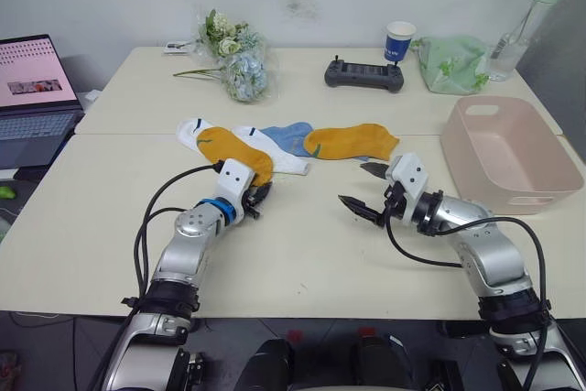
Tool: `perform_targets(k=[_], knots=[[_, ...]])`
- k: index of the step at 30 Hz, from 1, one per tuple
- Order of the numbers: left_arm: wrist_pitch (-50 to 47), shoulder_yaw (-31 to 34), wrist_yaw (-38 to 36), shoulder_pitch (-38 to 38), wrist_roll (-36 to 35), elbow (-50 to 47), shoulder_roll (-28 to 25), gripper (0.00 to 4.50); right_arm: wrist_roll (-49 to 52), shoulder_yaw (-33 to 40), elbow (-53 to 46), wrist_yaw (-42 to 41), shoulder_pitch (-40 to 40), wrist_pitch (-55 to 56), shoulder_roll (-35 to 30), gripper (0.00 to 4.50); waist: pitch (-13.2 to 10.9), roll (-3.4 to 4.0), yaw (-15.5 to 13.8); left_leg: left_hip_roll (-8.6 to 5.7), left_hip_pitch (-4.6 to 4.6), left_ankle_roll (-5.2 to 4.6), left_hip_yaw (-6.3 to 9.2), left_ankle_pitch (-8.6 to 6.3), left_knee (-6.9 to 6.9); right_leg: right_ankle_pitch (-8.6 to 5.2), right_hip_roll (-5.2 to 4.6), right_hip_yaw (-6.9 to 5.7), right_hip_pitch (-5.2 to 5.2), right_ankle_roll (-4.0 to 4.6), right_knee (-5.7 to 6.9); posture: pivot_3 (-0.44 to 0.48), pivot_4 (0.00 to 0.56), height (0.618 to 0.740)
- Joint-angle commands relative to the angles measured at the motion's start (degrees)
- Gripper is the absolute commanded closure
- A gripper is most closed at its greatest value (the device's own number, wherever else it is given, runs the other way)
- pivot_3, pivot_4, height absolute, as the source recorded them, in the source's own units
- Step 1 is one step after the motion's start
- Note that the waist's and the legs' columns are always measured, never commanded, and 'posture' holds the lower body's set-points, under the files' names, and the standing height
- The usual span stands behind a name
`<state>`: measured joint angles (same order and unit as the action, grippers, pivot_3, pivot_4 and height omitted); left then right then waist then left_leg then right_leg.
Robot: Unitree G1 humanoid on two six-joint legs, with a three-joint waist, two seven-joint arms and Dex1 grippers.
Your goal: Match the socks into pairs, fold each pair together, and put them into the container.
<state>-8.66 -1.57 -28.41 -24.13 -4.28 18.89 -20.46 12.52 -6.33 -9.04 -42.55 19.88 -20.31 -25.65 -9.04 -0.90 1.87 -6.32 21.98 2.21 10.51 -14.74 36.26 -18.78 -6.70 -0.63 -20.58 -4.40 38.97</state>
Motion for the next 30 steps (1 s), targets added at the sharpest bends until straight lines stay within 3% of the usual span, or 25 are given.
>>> perform_targets(k=[1, 3, 4, 10, 17, 24, 27, 30], knots=[[-0.04, 2.58, 1.12, 0.62, -1.0, -0.52, -0.41, 3.77, 0.39, 0.91, -3.12, 0.52, 0.13, -0.14, -0.59, 0.0, 0.0, 0.0, 0.0, 0.0, 0.0, 0.0, 0.0, 0.0, 0.0, 0.0, 0.0, 0.0, 0.0, 0.0, 0.0, 0.0, 0.15, 0.74], [0.58, 3.55, 1.07, 0.82, -1.74, -1.47, -0.34, 4.38, 0.42, 0.89, -3.04, 0.57, 0.24, -0.25, -0.74, 0.0, 0.0, 0.0, 0.0, 0.0, 0.0, 0.0, 0.0, 0.0, 0.0, 0.0, 0.0, 0.0, -0.01, 0.0, 0.0, 0.0, 0.15, 0.74], [0.79, 3.88, 0.63, 1.21, -2.1, -2.72, -0.48, 4.47, 0.41, 0.89, -2.99, 0.58, 0.3, -0.27, -0.79, 0.0, 0.0, 0.0, 0.0, 0.0, 0.0, 0.0, 0.0, 0.0, 0.0, 0.0, 0.0, 0.0, -0.01, 0.0, 0.0, 0.0, 0.15, 0.74], [-1.92, 3.52, -4.22, 7.21, -4.05, -15.42, -3.81, 4.47, 0.52, 1.5, -2.21, 0.52, 0.21, -0.31, -1.45, 0.0, 0.0, 0.0, 0.02, 0.01, 0.05, 0.0, 0.01, 0.0, 0.0, 0.0, 0.0, 0.0, -0.06, 0.0, -0.02, 0.0, 0.15, 0.74], [-18.9, -5.29, -13.39, 13.86, -12.73, -36.87, -5.85, 4.47, 0.36, 2.88, 0.33, 1.79, 0.18, 0.2, -1.66, 0.0, -0.01, 0.0, -0.18, -0.01, 0.06, -0.01, -0.01, -0.01, -0.01, 0.0, -0.01, 0.05, -0.04, 0.0, -0.03, 0.0, 0.15, 0.74], [-25.21, -13.29, -15.41, 7.1, -14.25, -31.39, 0.14, 4.47, 0.01, 4.51, 3.75, 3.14, 0.33, 1.53, -1.7, 0.0, -0.01, -0.01, -0.15, -0.01, 0.04, -0.01, -0.02, 0.0, 0.02, 0.0, 0.01, 0.0, 0.03, 0.0, -0.03, 0.0, 0.15, 0.74], [-25.43, -13.26, -16.49, 5.96, -15.12, -29.57, 0.56, 3.81, -0.53, 4.93, 4.51, 3.21, -0.22, 2.19, -2.45, 0.0, -0.01, -0.01, 0.19, 0.02, 0.02, -0.01, -0.09, 0.0, 0.01, 0.0, 0.03, 0.03, 0.02, 0.0, -0.03, 0.0, 0.15, 0.74], [-27.47, -11.85, -17.85, 6.29, -17.09, -31.72, -0.93, 2.85, -0.03, 5.38, 4.38, 3.03, -0.9, 2.21, -2.85, 0.0, -0.01, -0.01, 0.07, 0.02, 0.04, -0.01, -0.06, 0.0, 0.0, 0.0, 0.03, 0.03, 0.0, 0.0, -0.03, 0.0, 0.15, 0.74]])
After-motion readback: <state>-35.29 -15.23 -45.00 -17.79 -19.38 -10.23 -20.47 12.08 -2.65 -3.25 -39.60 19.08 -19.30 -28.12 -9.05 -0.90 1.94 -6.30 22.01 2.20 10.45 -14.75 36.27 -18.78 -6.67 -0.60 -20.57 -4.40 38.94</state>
